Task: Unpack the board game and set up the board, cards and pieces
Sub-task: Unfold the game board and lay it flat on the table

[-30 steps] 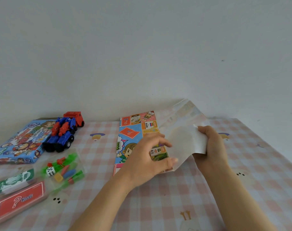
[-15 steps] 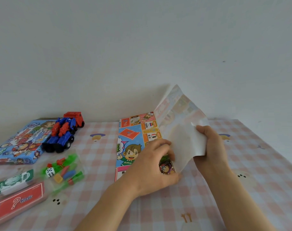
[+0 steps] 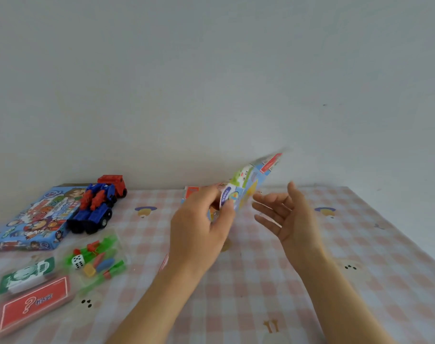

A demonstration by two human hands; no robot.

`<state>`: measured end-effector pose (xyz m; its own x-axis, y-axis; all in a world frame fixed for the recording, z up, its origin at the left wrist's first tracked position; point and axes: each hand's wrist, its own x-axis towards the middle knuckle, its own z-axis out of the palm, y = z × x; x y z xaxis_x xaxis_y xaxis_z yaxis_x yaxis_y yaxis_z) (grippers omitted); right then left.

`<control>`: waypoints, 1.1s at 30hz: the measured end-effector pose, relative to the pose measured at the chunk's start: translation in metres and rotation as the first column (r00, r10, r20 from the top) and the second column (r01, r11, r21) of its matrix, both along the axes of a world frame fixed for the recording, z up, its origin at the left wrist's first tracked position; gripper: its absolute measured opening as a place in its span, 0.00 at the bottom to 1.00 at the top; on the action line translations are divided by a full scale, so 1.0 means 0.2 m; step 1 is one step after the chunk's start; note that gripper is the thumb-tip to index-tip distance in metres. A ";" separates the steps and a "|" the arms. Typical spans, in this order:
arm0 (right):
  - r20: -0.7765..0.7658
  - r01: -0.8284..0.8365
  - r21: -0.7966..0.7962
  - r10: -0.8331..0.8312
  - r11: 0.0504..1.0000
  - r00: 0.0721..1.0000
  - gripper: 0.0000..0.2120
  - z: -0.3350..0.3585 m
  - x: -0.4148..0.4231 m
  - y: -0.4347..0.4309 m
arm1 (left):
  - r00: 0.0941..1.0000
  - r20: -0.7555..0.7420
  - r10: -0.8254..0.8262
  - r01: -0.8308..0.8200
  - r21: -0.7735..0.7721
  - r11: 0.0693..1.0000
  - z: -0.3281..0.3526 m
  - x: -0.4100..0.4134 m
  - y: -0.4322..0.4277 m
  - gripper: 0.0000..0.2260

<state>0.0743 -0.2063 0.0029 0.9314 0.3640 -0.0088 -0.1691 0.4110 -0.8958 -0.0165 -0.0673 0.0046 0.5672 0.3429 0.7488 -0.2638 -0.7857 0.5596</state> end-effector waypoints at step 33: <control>0.684 0.529 -0.576 0.012 0.624 0.730 0.11 0.31 -0.53 -0.11 | 0.944 -0.277 -0.181 -0.005 -0.559 0.829 0.58 -0.26 -0.18 0.09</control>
<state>-0.0317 -0.2282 0.0656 0.8759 0.2313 0.4234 0.4822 -0.4459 -0.7540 -0.0680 -0.1036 0.1197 0.7814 0.5776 0.2361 -0.0596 -0.3074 0.9497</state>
